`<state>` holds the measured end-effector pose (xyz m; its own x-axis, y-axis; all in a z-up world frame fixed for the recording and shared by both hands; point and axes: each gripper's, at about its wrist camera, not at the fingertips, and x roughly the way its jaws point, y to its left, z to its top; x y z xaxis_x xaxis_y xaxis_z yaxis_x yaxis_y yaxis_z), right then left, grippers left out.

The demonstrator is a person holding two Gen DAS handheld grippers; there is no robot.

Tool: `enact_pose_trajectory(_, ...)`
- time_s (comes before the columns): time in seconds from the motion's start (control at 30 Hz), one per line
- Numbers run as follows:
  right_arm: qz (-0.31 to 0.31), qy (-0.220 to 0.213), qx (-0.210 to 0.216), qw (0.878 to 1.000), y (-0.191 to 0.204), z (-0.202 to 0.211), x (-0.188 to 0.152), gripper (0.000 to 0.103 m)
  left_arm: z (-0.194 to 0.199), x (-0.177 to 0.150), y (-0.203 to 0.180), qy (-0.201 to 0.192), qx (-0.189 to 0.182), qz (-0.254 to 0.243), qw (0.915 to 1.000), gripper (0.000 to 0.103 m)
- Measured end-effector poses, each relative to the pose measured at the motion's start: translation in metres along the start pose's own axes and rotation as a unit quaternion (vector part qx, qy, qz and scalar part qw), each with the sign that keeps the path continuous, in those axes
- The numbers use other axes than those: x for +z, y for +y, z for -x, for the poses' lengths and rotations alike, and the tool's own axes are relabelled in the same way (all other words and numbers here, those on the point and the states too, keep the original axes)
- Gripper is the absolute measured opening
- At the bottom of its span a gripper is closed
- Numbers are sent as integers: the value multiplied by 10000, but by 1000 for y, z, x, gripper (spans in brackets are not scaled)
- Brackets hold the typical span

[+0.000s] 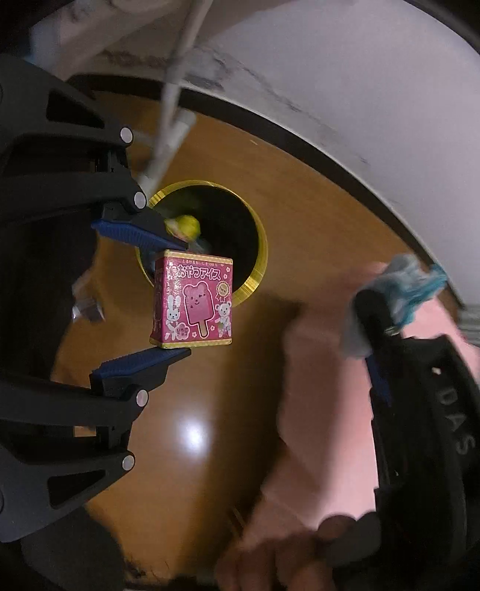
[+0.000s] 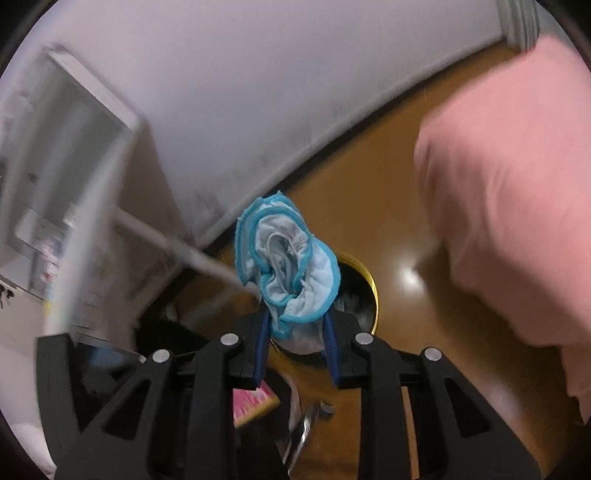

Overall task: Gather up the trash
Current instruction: 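Carry the cloth and pink box over the bin and open both grippers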

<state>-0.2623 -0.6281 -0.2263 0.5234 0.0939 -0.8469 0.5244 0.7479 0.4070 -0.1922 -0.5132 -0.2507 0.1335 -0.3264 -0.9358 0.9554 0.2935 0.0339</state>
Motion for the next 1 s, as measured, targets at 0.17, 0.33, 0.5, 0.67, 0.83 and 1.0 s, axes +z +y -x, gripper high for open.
enact_pose_trajectory(0.17, -147, 884, -253, 9957, -8, -94, 7, 25, -53, 11, 30, 510, 552, 209, 9970, 49)
enact_pose_trajectory(0.33, -576, 1144, -151, 9916, -14, -132, 15, 25, -77, 18, 57, 677, 480, 831, 9931, 49)
enact_pose_trajectory(0.5, -978, 1234, -133, 9874, -28, -149, 18, 25, -91, 15, 54, 787, 425, 1026, 9907, 49)
enact_pose_trajectory(0.67, -1164, 1345, -177, 9839, -45, -157, 10, 25, -104, 16, 63, 924, 399, 1014, 9897, 49)
enact_pose_trajectory(0.83, -1310, 1451, -141, 9806, -50, -166, 4, 25, -112, 15, 72, 994, 329, 1126, 9881, 49)
enact_pose_trajectory(1.0, -1387, 1431, -20, 9799, -46, -170, 7, 43, -114, 17, 73, 966, 301, 1100, 9888, 52)
